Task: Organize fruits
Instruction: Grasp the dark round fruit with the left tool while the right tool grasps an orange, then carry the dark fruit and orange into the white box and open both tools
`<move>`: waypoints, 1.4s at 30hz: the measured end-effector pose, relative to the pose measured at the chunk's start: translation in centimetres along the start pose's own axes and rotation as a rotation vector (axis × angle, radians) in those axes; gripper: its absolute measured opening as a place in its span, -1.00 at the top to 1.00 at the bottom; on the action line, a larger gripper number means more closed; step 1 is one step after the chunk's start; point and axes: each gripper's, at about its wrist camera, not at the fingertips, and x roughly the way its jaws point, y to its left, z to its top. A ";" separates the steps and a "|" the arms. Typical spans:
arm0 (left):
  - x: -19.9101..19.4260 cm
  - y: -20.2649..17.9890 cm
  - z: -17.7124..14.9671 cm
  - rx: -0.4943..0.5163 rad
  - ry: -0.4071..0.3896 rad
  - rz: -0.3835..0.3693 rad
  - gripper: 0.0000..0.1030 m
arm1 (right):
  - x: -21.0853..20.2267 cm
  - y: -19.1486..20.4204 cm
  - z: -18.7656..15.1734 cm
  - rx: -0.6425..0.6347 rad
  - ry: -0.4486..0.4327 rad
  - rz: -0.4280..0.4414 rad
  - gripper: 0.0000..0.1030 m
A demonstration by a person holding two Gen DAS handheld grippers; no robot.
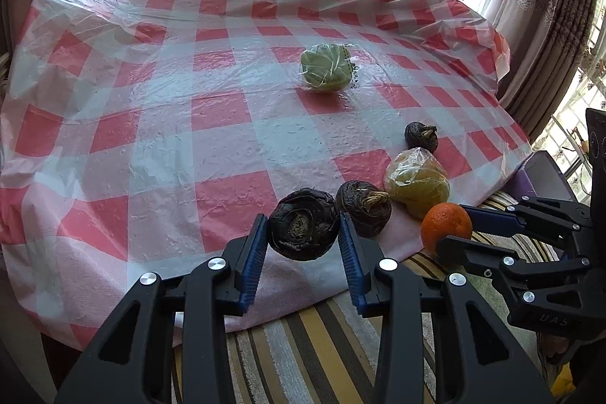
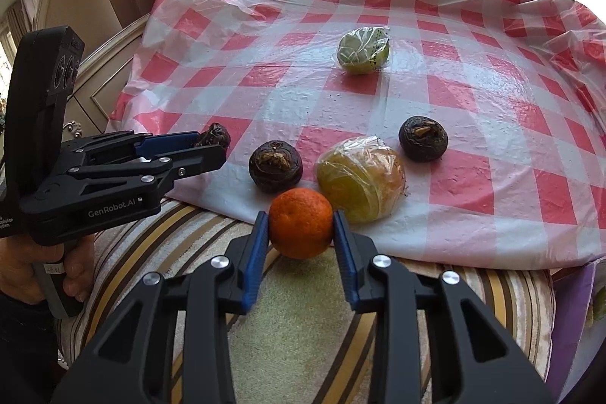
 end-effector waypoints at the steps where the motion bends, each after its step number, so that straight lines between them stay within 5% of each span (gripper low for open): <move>1: -0.2 -0.1 0.0 0.004 -0.002 -0.001 0.30 | -0.2 -0.2 0.0 0.006 -0.003 0.002 0.33; 17: -1.7 -5.4 1.1 0.118 -0.028 -0.047 0.30 | -4.6 -4.7 -1.6 0.104 -0.075 -0.025 0.33; 42: 0.9 -21.3 3.6 0.422 -0.006 -0.202 0.30 | -15.2 -22.5 -8.5 0.440 -0.218 -0.292 0.33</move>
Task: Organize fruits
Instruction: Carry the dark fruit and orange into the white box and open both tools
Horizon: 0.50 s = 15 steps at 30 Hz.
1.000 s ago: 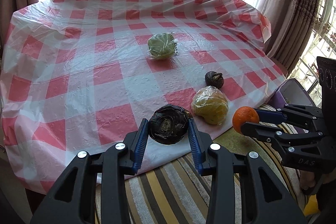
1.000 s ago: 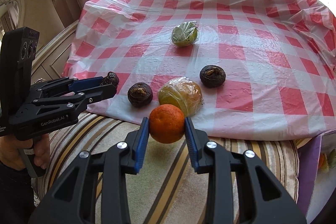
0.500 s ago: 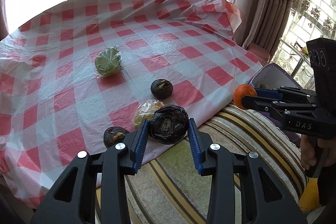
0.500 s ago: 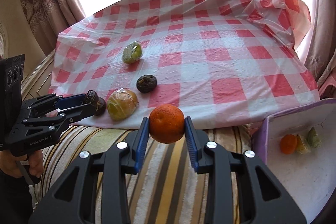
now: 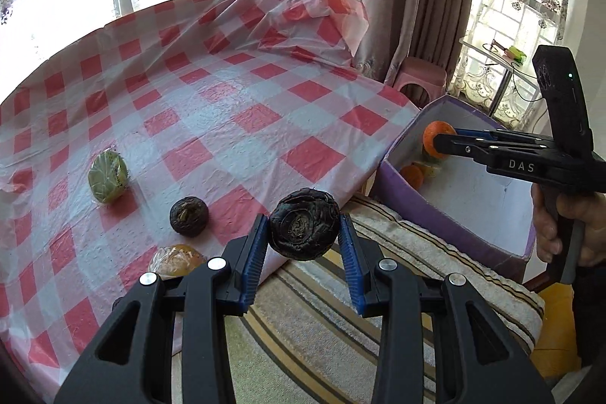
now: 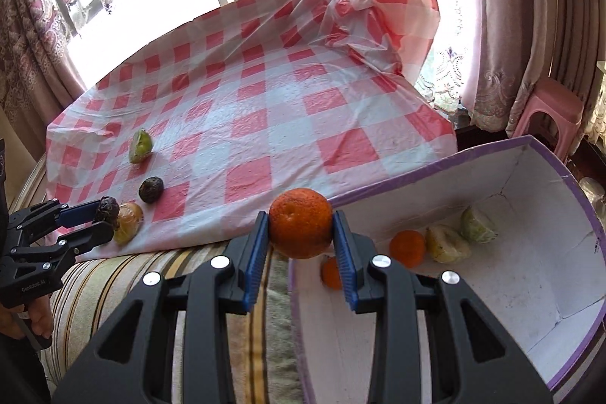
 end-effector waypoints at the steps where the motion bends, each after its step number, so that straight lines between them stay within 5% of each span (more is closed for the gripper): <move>1: 0.2 -0.5 0.2 0.008 0.000 -0.008 0.30 | -0.1 -0.8 0.0 0.010 -0.003 -0.013 0.33; 15: 3.3 -6.6 2.1 0.122 0.032 -0.096 0.30 | 4.9 -6.1 -1.7 0.041 0.174 -0.074 0.33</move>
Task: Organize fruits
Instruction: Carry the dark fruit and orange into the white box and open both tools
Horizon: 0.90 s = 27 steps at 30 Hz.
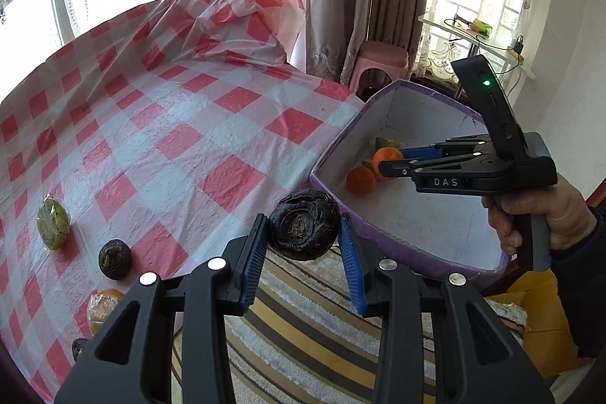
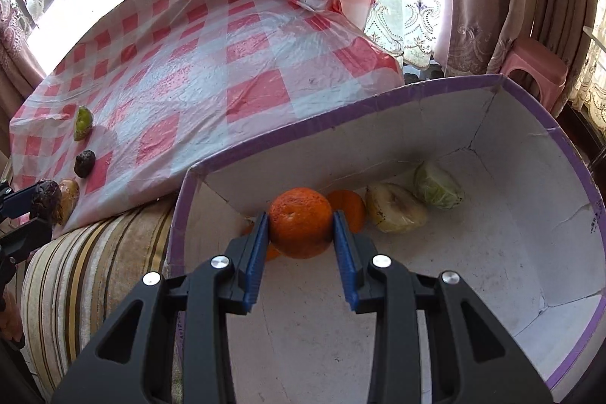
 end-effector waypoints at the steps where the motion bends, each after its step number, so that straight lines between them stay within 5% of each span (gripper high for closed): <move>1: 0.2 -0.4 0.1 0.005 0.004 -0.006 0.30 | 0.3 0.0 0.1 0.001 0.004 0.004 0.33; 13: 7.0 -5.5 3.4 0.122 0.115 -0.127 0.30 | -0.5 -4.8 0.2 0.087 -0.020 -0.080 0.33; 27: 17.4 -7.6 4.5 0.260 0.343 -0.034 0.30 | -1.0 -13.6 3.0 0.223 -0.053 -0.199 0.33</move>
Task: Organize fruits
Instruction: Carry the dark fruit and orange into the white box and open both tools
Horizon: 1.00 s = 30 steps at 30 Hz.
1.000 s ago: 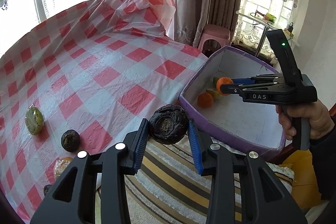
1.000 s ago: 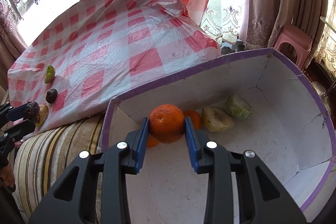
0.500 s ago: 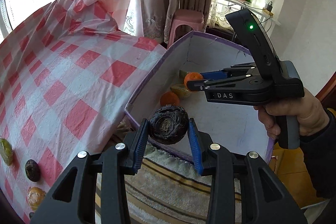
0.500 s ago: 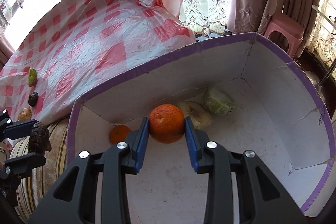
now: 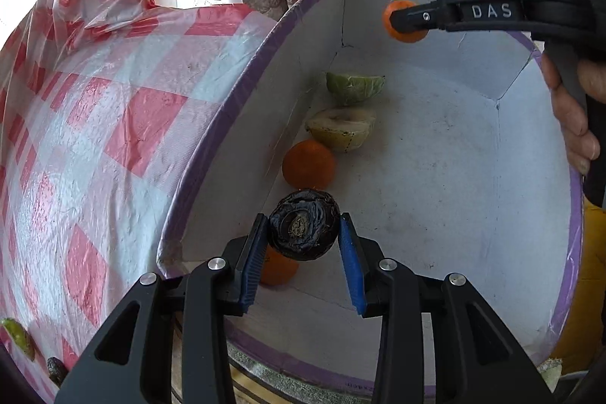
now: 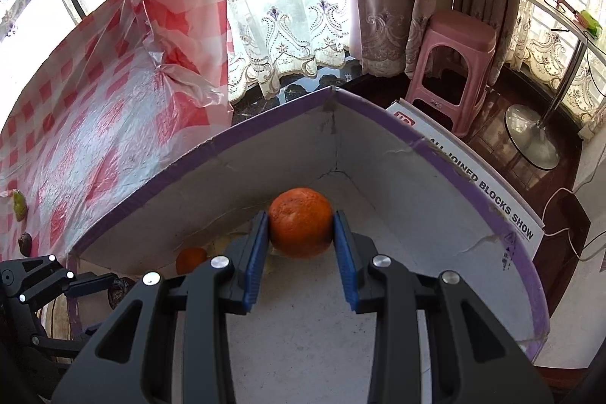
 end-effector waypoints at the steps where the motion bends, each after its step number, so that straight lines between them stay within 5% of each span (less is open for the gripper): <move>1: 0.3 -0.2 0.1 0.014 0.010 0.019 0.30 | 0.2 -0.1 0.4 -0.006 0.000 -0.015 0.33; 13: 4.3 -3.2 0.9 0.268 0.121 0.266 0.29 | 7.1 -0.3 1.4 0.009 0.075 -0.071 0.33; 23: 6.2 -3.5 0.6 0.301 0.149 0.332 0.16 | 8.0 -0.2 1.3 -0.006 0.062 -0.110 0.27; 30: 5.8 -3.8 0.7 0.300 0.122 0.355 0.09 | 6.9 0.2 1.2 -0.020 0.021 -0.121 0.01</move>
